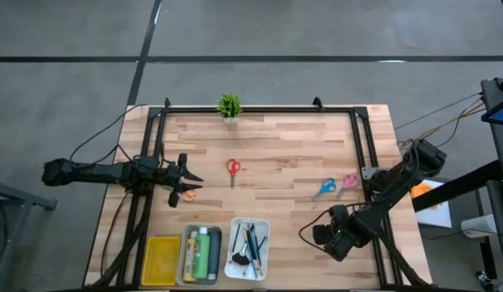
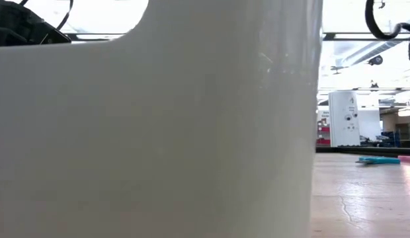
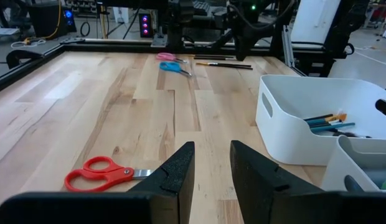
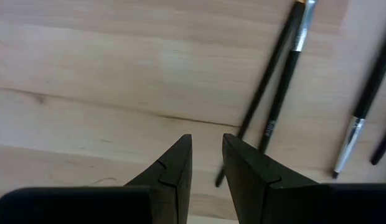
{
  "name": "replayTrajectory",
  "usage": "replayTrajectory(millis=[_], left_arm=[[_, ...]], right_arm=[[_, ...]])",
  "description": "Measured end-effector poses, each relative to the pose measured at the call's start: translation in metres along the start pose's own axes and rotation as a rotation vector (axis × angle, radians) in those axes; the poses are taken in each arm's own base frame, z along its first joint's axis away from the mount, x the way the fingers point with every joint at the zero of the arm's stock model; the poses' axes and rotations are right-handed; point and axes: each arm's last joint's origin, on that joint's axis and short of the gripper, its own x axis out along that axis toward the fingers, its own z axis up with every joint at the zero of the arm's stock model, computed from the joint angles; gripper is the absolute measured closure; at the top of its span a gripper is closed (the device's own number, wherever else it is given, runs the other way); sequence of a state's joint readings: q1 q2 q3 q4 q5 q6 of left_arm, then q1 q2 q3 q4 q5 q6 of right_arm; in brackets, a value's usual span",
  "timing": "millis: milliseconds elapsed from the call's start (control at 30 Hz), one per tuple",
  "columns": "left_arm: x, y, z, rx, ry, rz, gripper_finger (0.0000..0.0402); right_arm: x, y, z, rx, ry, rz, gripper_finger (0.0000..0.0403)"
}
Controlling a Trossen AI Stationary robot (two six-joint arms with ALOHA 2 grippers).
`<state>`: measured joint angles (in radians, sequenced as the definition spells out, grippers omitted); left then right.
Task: Pick & Place Paint Supplies
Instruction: Put the black paint brush into the white bin
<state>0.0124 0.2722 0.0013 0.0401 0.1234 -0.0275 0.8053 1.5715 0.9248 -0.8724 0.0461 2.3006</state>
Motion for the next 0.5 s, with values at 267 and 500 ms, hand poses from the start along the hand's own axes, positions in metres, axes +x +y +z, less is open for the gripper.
replayTrajectory(millis=[267,500], left_arm=[[0.000,0.000,0.000,0.000,0.000,0.000,0.0297],[0.000,0.000,0.000,0.000,0.000,0.000,0.0297]], right_arm=[[0.009,-0.007,0.006,0.010,0.005,-0.065,0.0314],[0.020,-0.013,0.011,0.007,-0.001,-0.073,0.0314]])
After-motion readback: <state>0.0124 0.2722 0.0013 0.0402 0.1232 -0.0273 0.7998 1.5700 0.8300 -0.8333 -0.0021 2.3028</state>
